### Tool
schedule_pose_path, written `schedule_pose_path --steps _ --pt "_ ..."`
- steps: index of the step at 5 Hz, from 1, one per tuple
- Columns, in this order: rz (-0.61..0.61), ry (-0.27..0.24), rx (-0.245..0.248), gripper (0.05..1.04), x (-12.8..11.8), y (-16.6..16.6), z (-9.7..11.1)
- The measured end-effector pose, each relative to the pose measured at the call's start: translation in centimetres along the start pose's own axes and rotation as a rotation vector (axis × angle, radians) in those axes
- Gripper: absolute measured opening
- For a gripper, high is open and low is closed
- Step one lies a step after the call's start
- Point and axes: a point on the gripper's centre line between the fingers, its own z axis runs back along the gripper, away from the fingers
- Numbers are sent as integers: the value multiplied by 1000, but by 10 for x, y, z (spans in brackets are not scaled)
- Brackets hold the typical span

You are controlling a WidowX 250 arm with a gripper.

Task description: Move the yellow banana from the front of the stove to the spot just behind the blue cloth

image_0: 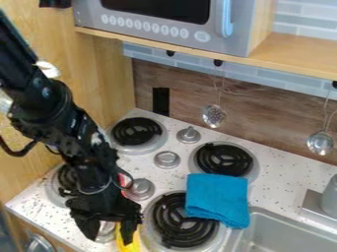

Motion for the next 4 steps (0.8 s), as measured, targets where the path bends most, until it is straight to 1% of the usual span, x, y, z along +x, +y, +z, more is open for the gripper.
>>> schedule_pose_path --steps 1,2,3,4 --pt "34 18 1 1001 7 -7 -16" --pt "54 37 6 945 10 -8 -29" --pt "73 31 -3 649 13 -10 -33" --pt "70 36 -10 589 12 -11 -34"
